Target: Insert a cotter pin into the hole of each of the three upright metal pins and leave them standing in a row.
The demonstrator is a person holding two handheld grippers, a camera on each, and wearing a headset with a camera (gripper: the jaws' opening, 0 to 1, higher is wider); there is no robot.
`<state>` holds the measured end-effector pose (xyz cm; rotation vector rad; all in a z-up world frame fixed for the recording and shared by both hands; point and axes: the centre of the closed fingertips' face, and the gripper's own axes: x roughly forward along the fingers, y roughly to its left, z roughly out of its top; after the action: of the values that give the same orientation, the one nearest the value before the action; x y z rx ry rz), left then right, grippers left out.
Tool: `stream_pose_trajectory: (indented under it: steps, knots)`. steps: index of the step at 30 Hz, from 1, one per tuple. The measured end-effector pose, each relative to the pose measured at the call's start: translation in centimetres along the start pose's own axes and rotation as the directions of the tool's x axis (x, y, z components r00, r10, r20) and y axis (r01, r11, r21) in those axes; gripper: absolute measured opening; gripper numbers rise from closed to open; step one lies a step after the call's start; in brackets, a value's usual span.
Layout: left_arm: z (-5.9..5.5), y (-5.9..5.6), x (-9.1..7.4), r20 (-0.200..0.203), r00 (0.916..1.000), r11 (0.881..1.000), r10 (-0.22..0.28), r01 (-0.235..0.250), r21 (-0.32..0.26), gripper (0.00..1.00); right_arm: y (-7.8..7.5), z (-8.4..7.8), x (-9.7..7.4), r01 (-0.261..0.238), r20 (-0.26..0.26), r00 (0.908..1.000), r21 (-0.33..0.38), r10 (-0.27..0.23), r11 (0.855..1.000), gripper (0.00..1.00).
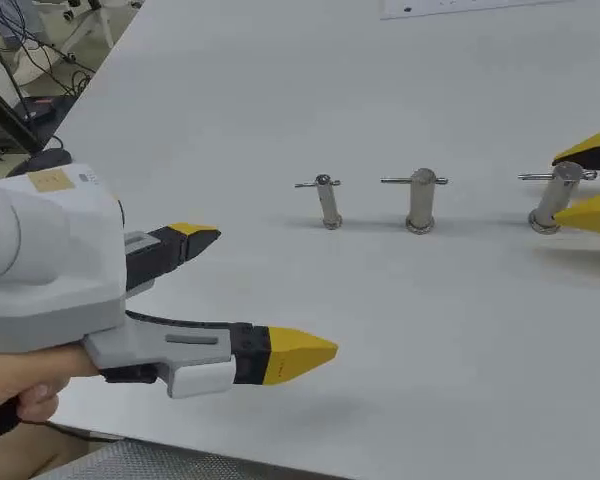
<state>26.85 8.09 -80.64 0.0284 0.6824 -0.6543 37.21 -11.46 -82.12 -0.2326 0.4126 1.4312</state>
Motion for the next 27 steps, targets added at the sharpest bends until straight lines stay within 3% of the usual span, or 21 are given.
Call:
stream_pose_trajectory:
  steps: [5, 6, 8, 13, 16, 20, 23, 27]
  knots:
    - [0.5, 0.0, 0.1, 0.019, 0.9998, 1.0, -0.01, 0.009, 0.006, 0.99, 0.4, 1.1, -1.1, 0.082, 0.03, 0.9961, 0.041, -0.083, 0.996, 0.55]
    - [0.6, 0.0, 0.1, 0.023, 0.9997, 1.0, -0.013, 0.013, 0.005, 0.99, 0.4, 1.7, -1.5, 0.118, 0.05, 0.9914, 0.051, -0.121, 0.992, 0.58]
    - [0.8, 0.1, 0.1, 0.031, 0.9994, 1.0, -0.014, 0.014, 0.01, 0.99, 1.0, 2.8, -2.0, 0.137, 0.095, 0.9847, 0.095, -0.146, 0.986, 0.61]
    - [1.1, 0.2, -0.1, 0.04, 0.9989, 1.0, -0.023, 0.022, 0.02, 0.99, 2.4, 3.4, -3.0, 0.197, 0.117, 0.9698, 0.142, -0.214, 0.97, 0.72]
    - [1.1, 0.5, -0.3, 0.044, 0.9987, 0.999, -0.025, 0.024, 0.022, 0.99, 3.3, 3.5, -3.5, 0.214, 0.135, 0.9599, 0.213, -0.245, 0.953, 0.79]
    - [1.2, 0.6, -0.6, 0.05, 0.9984, 0.999, -0.028, 0.027, 0.027, 0.99, 4.5, 3.0, -4.1, 0.256, 0.107, 0.9522, 0.231, -0.286, 0.939, 0.88]
    - [1.2, 0.6, -0.7, 0.052, 0.998, 0.999, -0.036, 0.034, 0.033, 0.99, 5.2, 2.9, -4.5, 0.269, 0.1, 0.9484, 0.247, -0.301, 0.931, 0.89]
    - [1.0, 0.4, -0.9, 0.047, 0.9978, 0.998, -0.048, 0.045, 0.044, 0.99, 6.1, 1.9, -5.0, 0.296, 0.082, 0.9387, 0.305, -0.335, 0.905, 0.94]
